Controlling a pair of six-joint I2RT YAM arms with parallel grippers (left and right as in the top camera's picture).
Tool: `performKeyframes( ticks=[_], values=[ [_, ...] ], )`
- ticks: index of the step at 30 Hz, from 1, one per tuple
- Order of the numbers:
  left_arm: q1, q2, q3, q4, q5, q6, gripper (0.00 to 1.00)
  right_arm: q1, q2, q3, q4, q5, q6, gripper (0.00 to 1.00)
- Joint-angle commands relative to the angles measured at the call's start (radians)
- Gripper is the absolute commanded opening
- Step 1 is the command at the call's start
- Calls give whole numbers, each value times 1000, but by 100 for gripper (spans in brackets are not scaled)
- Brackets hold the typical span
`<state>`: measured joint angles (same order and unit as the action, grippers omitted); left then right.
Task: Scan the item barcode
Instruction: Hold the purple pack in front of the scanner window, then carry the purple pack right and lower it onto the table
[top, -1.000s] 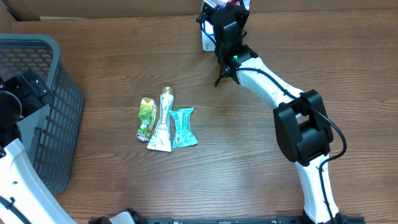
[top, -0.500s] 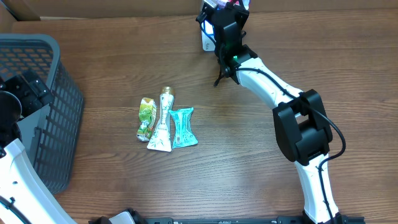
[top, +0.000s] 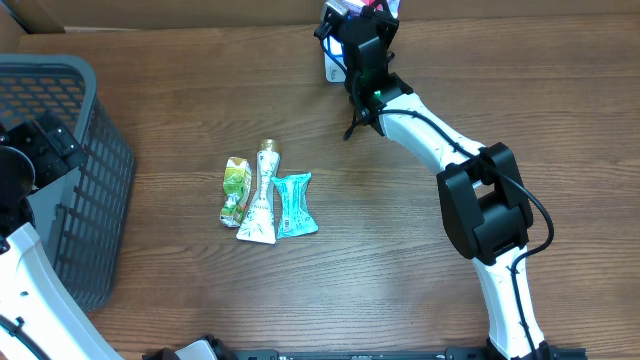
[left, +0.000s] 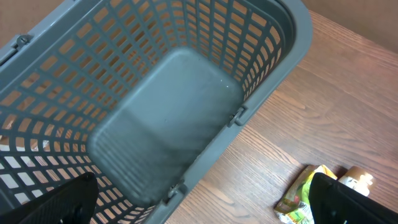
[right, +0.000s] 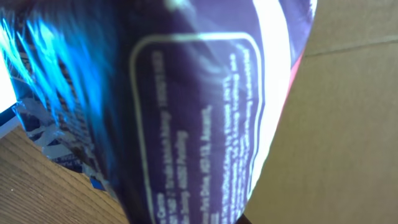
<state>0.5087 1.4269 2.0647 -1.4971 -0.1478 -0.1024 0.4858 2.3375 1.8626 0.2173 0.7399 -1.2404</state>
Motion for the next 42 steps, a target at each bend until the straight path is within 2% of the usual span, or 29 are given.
performKeyframes(
  ticks=[1, 6, 11, 16, 19, 23, 27, 31, 36, 42],
  values=[
    [2, 0, 11, 2, -9, -10, 100, 1, 10, 7, 33, 22, 18, 4],
    [2, 0, 11, 2, -9, -10, 100, 20, -51, 7, 45, 45, 69, 4],
    [2, 0, 11, 2, -9, -10, 100, 24, -213, 7, -290, -89, 216, 4],
    [2, 0, 11, 2, -9, -10, 100, 18, -409, 7, -645, -351, 541, 4],
    [2, 0, 11, 2, -9, -10, 99, -8, -541, 7, -838, -674, 808, 4],
    [2, 0, 11, 2, -9, -10, 100, -83, -652, 7, -1060, -1078, 1096, 4],
    [2, 0, 11, 2, -9, -10, 100, -172, -666, 6, -1296, -1236, 1183, 4],
    [2, 0, 11, 2, -9, -10, 100, -275, -615, -3, -1481, -1246, 1315, 4],
    [2, 0, 11, 2, -9, -10, 99, -386, -538, -82, -1482, -1233, 1385, 4],
    [2, 0, 11, 2, -9, -10, 100, -533, -462, -260, -1334, -1212, 1530, 4]
  ],
)
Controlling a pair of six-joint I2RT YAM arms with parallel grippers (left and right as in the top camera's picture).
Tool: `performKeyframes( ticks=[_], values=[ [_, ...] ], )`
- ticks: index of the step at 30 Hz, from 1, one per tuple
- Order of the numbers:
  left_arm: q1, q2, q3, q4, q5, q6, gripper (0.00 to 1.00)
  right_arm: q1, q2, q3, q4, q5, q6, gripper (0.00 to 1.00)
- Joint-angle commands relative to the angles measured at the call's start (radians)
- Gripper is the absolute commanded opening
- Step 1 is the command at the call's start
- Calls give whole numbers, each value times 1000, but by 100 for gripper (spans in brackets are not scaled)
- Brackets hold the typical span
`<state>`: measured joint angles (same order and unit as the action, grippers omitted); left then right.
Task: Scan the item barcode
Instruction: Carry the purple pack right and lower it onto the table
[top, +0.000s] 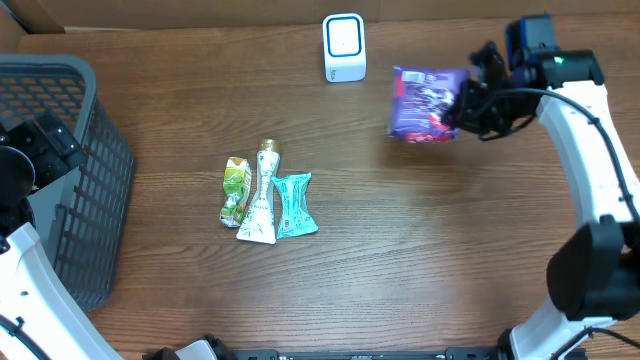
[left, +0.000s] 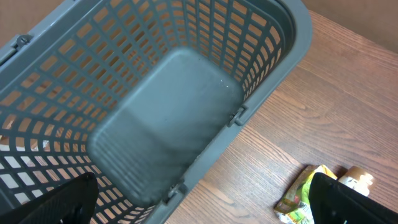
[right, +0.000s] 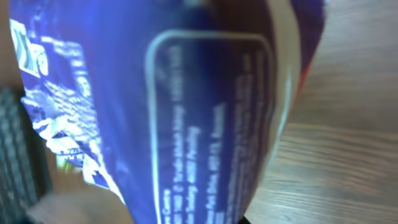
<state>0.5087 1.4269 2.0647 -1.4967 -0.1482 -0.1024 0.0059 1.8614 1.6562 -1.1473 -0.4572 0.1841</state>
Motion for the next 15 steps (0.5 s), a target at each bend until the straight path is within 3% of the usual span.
performKeyframes(
  ticks=[1, 7, 15],
  values=[
    [2, 0, 11, 2, -8, -10, 100, -80, 19, -94, 66, -14, 127, 4],
    [2, 0, 11, 2, -8, -10, 100, -233, 22, -293, 214, 3, 218, 4],
    [2, 0, 11, 2, -8, -10, 100, -373, 22, -405, 246, 58, 216, 4]
  ],
)
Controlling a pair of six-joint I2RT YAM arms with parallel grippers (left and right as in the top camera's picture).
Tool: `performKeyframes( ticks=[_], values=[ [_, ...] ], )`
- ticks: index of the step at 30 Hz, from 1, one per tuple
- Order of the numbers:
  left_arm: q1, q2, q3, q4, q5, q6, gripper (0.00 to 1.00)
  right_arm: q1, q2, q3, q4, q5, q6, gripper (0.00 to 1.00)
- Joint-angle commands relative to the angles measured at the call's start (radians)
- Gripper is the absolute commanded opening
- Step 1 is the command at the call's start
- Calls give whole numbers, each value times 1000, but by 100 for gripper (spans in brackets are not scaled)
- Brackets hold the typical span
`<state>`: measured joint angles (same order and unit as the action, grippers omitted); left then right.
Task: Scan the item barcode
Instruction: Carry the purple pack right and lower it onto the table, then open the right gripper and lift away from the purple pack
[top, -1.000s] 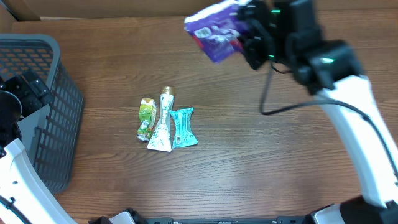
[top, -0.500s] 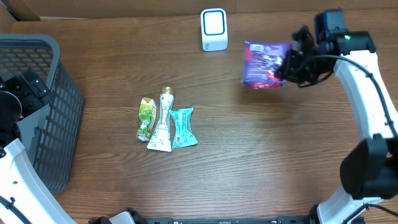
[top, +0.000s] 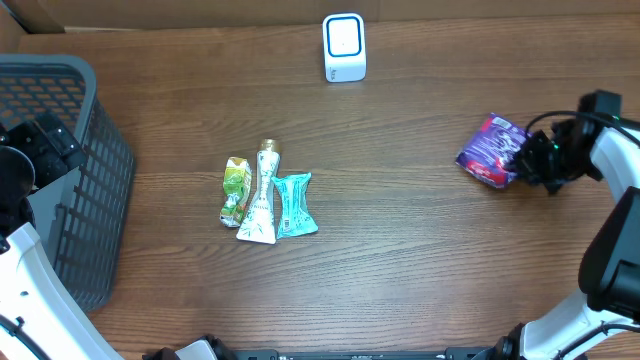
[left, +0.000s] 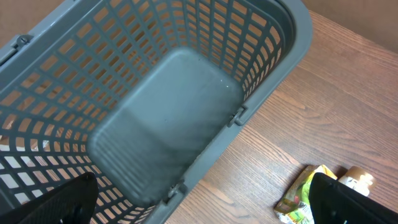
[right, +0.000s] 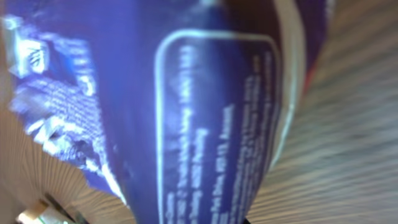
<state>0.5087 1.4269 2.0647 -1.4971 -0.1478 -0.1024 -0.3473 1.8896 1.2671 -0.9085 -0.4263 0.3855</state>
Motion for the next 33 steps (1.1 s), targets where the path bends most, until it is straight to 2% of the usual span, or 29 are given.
performKeyframes(
  ticks=[1, 3, 5, 7, 8, 16, 21, 26, 33],
  values=[
    [2, 0, 11, 2, -9, -10, 99, -29, -6, -16, 3, 29, 15, 4],
    [2, 0, 11, 2, -9, -10, 100, -37, -6, -16, -2, 32, 9, 4],
    [2, 0, 11, 2, -9, -10, 99, -39, -7, -16, -11, 33, -8, 12],
    [2, 0, 11, 2, -9, -10, 100, -39, -7, -15, -16, 33, -42, 23],
    [2, 0, 11, 2, -9, -10, 100, -39, -7, -14, -20, 33, -47, 34],
    [2, 0, 11, 2, -9, -10, 100, -39, -44, 120, -196, 71, -106, 73],
    [2, 0, 11, 2, -9, -10, 99, -18, -116, 238, -335, 127, -133, 82],
    [2, 0, 11, 2, -9, -10, 100, 43, -220, 262, -339, 108, -133, 90],
    [2, 0, 11, 2, -9, -10, 100, 279, -249, 248, -288, 21, -206, 96]
  ],
)
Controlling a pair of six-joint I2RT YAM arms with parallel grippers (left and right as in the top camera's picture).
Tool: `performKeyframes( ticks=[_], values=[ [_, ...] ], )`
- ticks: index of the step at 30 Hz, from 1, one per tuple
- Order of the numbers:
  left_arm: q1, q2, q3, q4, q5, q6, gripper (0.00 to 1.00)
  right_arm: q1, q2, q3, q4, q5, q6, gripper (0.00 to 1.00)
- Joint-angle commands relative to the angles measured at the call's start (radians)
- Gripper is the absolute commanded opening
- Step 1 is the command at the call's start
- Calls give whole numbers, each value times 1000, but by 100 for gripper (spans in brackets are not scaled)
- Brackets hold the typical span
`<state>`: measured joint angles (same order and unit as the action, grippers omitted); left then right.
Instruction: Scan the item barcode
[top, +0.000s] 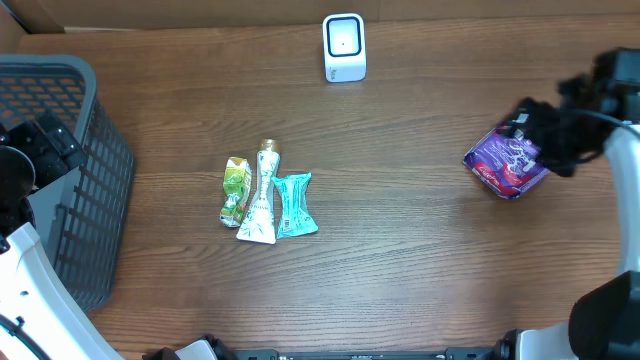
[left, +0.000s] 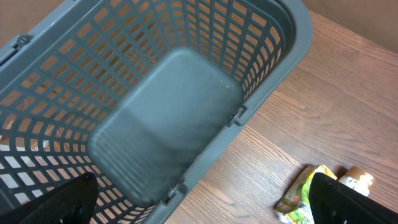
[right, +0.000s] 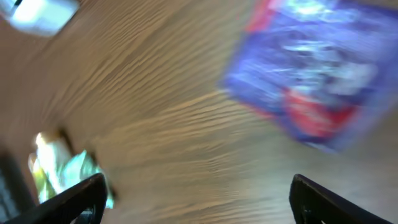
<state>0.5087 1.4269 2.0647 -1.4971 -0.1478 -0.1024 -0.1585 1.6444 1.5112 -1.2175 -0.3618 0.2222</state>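
The purple snack packet lies flat on the wooden table at the right, blurred in the right wrist view. My right gripper stands open just beside and above it, and the space between its fingers holds only bare wood. The white barcode scanner stands at the back middle, its corner showing in the wrist view. My left gripper is open over the grey basket, holding nothing.
Three pouches lie together mid-table: a green one, a white tube pouch and a teal one. The grey basket fills the left edge. A cardboard wall runs along the back.
My right gripper was shut on the purple packet low at the table's right. It is open now, and the packet lies on the table beside it. The left arm has not moved.
My right gripper held the purple packet right up at the scanner at the back. Then it held the packet in the air right of the scanner, then low near the right edge. Now the packet rests there, let go.
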Motion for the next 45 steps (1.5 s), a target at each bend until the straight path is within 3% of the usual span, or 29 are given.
performKeyframes(
  ticks=[1, 11, 19, 30, 45],
  values=[
    [2, 0, 11, 2, -9, -10, 100, 136, -4, -7, 44, -43, -44, 98],
    [2, 0, 11, 2, -9, -10, 100, 457, 40, -104, 271, -53, 53, 100],
    [2, 0, 11, 2, -9, -10, 100, 607, 203, -109, 363, -65, 115, 100],
    [2, 0, 11, 2, -9, -10, 100, 682, 323, -109, 466, -115, 116, 100],
    [2, 0, 11, 2, -9, -10, 99, 717, 334, -109, 521, -111, 119, 100]
  ],
)
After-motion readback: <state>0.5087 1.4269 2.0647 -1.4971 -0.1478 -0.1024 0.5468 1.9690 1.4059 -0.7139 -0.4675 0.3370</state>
